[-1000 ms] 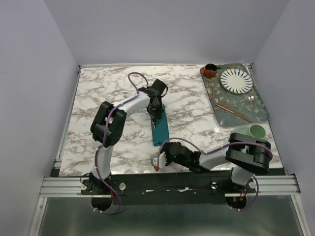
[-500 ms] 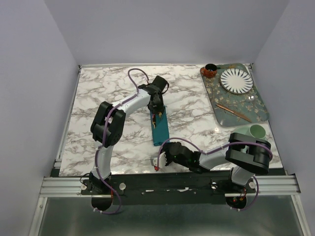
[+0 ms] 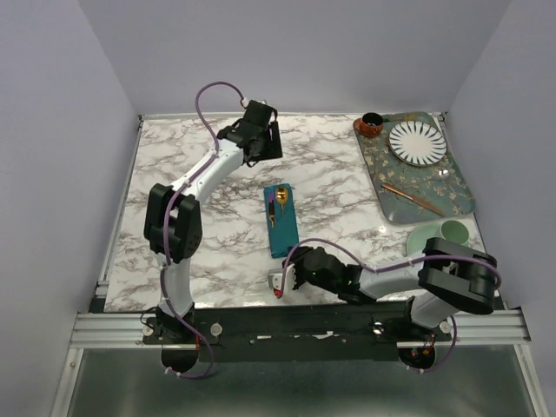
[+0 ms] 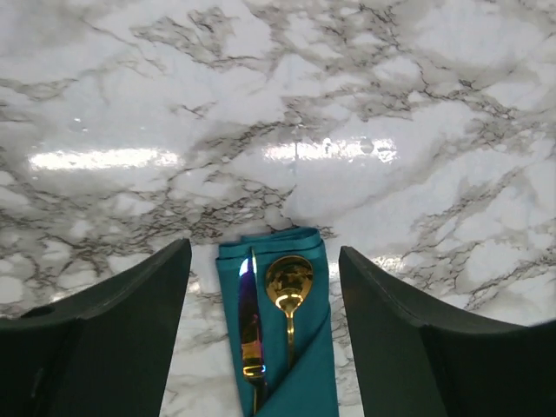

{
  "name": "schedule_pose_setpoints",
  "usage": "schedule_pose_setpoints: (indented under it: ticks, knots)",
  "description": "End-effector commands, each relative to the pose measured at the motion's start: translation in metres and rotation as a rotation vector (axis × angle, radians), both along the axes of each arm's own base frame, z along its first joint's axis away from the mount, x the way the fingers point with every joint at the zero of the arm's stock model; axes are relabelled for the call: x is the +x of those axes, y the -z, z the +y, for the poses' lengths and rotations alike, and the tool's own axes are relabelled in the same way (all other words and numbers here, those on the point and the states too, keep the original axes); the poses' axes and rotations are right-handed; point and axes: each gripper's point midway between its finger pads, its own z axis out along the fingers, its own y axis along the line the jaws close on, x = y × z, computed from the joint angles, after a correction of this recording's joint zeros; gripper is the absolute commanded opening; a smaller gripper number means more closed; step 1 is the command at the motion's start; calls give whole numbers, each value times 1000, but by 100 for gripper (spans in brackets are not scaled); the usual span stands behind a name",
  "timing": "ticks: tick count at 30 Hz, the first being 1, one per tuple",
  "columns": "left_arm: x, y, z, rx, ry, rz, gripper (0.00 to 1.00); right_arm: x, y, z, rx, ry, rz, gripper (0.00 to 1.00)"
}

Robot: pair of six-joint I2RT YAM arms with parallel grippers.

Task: Fold the napkin into a case and place the utensils inside
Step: Reset both arms

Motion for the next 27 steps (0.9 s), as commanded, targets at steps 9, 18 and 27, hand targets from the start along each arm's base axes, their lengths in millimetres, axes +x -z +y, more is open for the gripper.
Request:
schedule_pose_setpoints:
  ticks: [9,18,27]
  knots:
    - [-17,-107,68,-130,218,-210,99,-1,-129,-4,349,130,240,92]
    - [-50,-124,102,-83,354,-197,99,78,-207,-101,527,523,362,100]
    - [-82,-56,149,116,266,-11,99,134,-179,-206,695,1027,724,100]
